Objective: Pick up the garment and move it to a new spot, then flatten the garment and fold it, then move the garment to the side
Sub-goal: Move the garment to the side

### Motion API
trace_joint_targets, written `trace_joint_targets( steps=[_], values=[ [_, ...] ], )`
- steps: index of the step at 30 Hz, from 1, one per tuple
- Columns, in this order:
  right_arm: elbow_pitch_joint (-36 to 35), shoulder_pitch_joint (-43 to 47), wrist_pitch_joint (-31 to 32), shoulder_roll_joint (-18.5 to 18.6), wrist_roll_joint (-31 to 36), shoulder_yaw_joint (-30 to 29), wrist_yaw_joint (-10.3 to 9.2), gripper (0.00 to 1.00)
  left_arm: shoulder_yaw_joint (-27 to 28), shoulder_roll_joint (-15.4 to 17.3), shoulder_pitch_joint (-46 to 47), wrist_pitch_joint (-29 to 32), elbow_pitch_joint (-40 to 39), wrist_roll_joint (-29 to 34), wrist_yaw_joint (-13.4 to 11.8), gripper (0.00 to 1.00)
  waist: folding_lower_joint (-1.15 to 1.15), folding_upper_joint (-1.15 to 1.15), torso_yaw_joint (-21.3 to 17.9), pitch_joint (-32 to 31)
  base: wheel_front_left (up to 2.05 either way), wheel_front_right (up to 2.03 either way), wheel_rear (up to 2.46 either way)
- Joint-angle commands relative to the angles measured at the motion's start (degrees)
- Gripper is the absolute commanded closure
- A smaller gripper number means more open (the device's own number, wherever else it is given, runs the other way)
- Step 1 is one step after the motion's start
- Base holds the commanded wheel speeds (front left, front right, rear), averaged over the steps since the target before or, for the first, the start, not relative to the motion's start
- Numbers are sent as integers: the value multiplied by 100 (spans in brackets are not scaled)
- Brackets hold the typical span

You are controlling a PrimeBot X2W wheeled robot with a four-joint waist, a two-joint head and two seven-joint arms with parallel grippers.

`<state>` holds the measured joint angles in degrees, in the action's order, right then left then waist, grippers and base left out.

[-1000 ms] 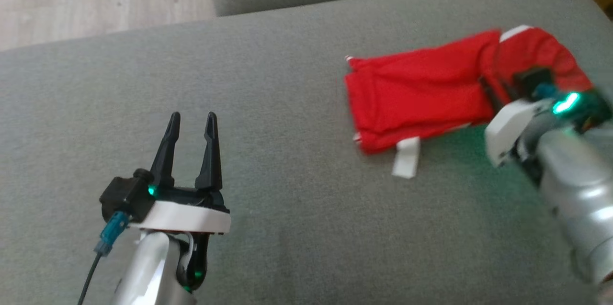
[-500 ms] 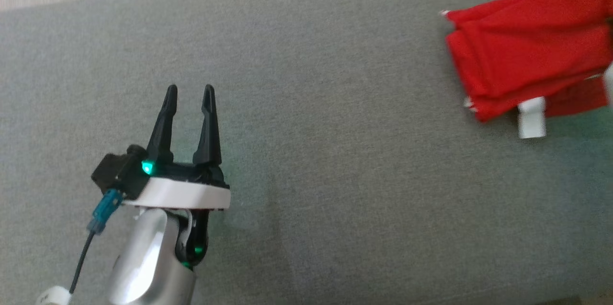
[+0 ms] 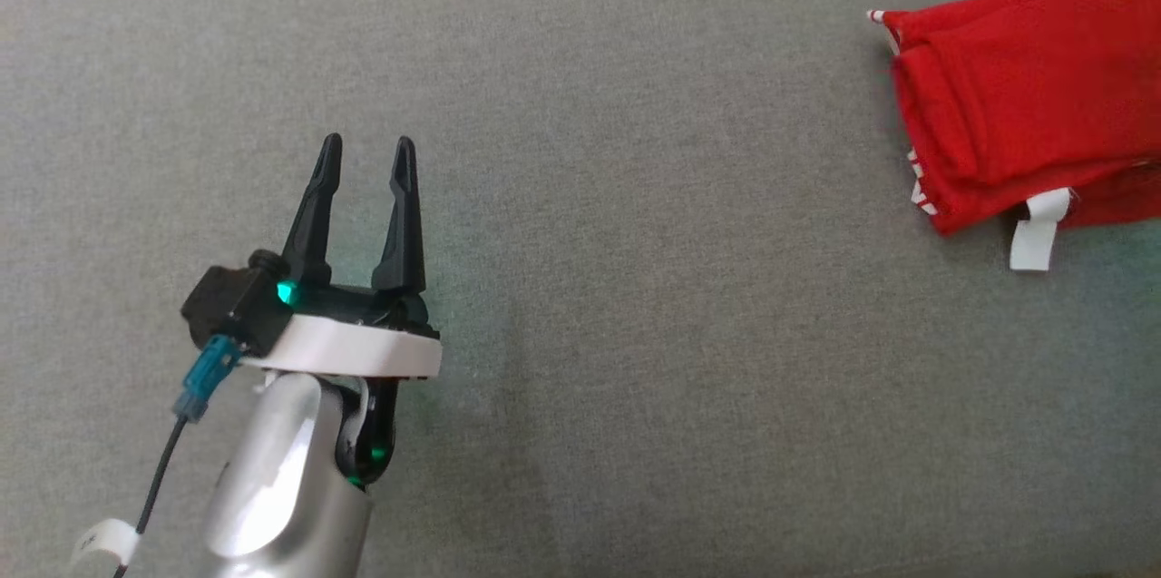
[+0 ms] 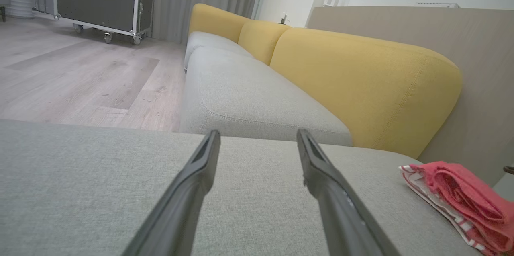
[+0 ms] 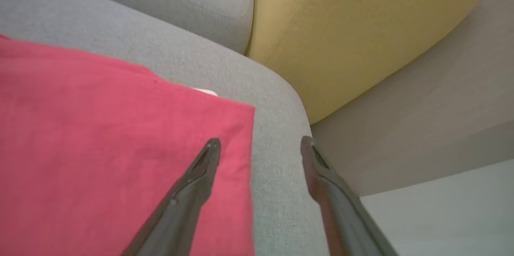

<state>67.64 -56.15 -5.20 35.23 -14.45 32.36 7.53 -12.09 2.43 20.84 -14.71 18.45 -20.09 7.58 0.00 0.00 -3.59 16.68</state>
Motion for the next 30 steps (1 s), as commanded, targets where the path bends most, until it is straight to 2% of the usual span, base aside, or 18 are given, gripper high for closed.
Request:
trace_joint_targets(
  steps=[1,6,16,21,30],
  values=[
    [-64,-134,-122,48,73,-16,-4,0,186,72,129,-29,-147,48,-9,0,0,0,-12,-81,0,0,0],
    [-53,-196,-518,-295,326,-231,-4,0,294,71,-1,-29,-149,61,-9,0,0,0,-65,-423,0,0,0],
    [-715,136,-943,-1392,516,-900,-4,0,663,64,-477,-29,-267,100,-9,0,0,0,-93,-1261,0,0,0],
    [-1336,661,-974,-1860,506,-1373,-4,0,785,58,-736,-29,-325,111,-9,0,0,0,-30,-1583,0,0,0],
    [-2855,2286,-978,-2845,611,-2832,-4,0,843,49,-1059,-29,-376,105,-9,0,0,0,142,-1770,0,0,0]
  ],
)
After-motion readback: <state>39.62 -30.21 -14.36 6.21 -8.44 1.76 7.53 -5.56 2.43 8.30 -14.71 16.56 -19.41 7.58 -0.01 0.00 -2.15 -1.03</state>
